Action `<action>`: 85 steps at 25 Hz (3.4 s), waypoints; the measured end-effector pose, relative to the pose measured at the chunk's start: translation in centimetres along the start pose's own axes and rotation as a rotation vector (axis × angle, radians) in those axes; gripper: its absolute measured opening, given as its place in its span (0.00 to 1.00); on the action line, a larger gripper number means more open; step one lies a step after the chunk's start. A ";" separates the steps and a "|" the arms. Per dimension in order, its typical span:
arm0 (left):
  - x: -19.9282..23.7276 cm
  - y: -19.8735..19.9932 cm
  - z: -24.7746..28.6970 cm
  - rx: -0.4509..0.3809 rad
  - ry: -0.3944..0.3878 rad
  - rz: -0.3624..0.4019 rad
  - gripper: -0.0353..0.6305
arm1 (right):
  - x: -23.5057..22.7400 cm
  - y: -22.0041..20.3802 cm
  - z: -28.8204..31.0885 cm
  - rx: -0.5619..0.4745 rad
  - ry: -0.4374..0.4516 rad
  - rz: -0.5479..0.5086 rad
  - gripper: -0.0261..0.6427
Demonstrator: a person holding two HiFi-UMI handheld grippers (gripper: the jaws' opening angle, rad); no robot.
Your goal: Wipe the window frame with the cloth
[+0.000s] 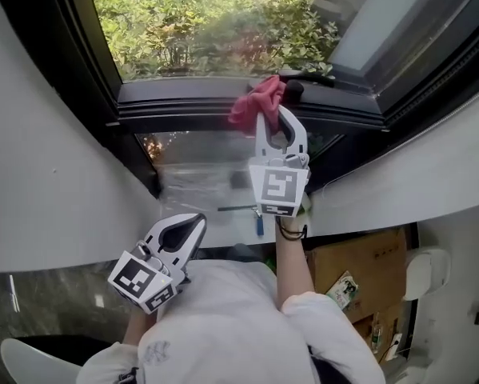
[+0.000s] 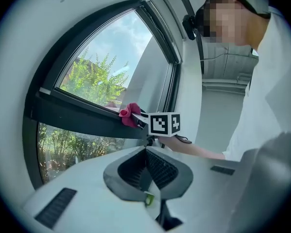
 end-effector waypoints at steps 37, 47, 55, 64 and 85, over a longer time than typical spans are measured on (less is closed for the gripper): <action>-7.9 -3.9 11.5 0.009 0.022 0.009 0.07 | -22.6 -18.7 -10.4 0.272 -0.314 -0.031 0.13; -7.3 -2.9 13.5 -0.014 0.031 0.009 0.07 | -22.7 -19.2 -9.4 0.236 -0.298 -0.046 0.13; -4.0 -0.5 10.0 -0.123 0.210 0.005 0.07 | -22.6 -19.3 -9.4 0.245 -0.309 -0.040 0.13; -2.8 -0.1 7.2 -0.158 0.325 0.031 0.07 | -22.0 -19.1 -9.4 0.254 -0.321 -0.045 0.13; -3.0 -0.5 8.7 -0.133 0.231 0.004 0.07 | -19.8 -17.7 -8.3 0.301 -0.260 -0.045 0.13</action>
Point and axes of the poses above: the fingertips, and each gripper's own axes: z forward along the fingers, x to its left, y out of its top, the point moved 7 cm from there along -z, backward along the fingers, and after that the axes turned 14 degrees about -z, right-handed, at the moved point
